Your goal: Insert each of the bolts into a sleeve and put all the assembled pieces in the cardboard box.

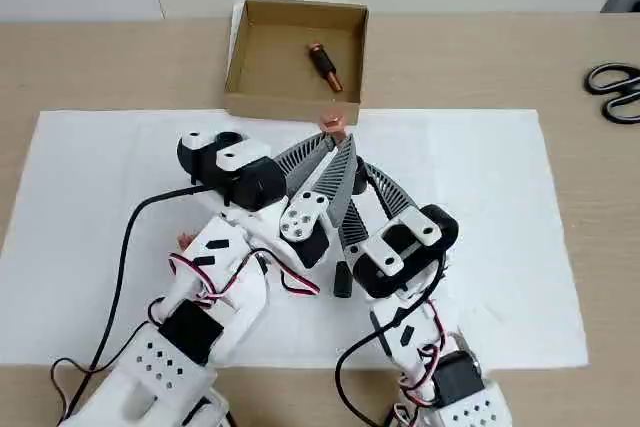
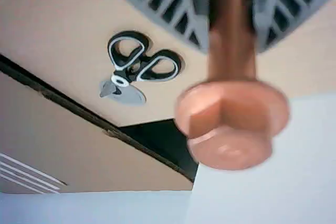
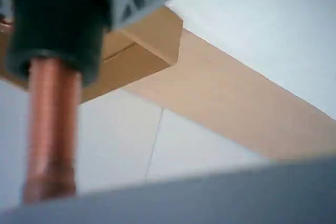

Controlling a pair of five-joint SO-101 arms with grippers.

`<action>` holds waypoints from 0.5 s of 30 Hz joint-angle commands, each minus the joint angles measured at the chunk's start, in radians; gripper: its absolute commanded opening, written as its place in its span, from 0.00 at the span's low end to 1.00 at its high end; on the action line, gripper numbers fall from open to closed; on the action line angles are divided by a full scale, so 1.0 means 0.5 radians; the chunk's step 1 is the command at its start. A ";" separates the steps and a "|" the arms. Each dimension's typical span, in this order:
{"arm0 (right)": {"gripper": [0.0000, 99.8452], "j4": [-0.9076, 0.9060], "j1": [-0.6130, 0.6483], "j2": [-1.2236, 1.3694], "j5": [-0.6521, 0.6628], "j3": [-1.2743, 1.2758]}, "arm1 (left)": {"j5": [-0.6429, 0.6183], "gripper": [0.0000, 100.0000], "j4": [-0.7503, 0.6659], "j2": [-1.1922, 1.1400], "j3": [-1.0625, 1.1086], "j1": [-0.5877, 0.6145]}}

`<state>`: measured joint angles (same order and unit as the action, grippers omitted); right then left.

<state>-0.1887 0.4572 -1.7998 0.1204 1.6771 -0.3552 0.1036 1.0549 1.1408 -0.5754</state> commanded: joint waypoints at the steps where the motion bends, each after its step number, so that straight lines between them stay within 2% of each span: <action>1: 0.00 0.048 0.008 -0.029 -0.015 0.006 | 0.018 0.01 0.000 0.043 -0.008 0.000; 3: 0.00 0.048 0.008 -0.029 -0.015 0.006 | 0.043 0.01 0.012 0.043 -0.008 0.009; 6: 0.00 0.048 0.008 -0.029 -0.012 0.003 | 0.230 0.02 0.150 0.043 -0.023 0.000; 11: 0.00 0.048 0.008 -0.029 -0.012 -0.068 | 0.384 0.18 0.402 0.043 -0.023 0.000; 15: 0.00 0.044 0.008 -0.029 -0.012 -0.092 | 0.387 0.23 0.442 0.052 -0.026 0.015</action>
<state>-0.1903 0.4557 -1.7983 0.1189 1.6724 -0.1695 0.3168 1.0610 1.1393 -0.5723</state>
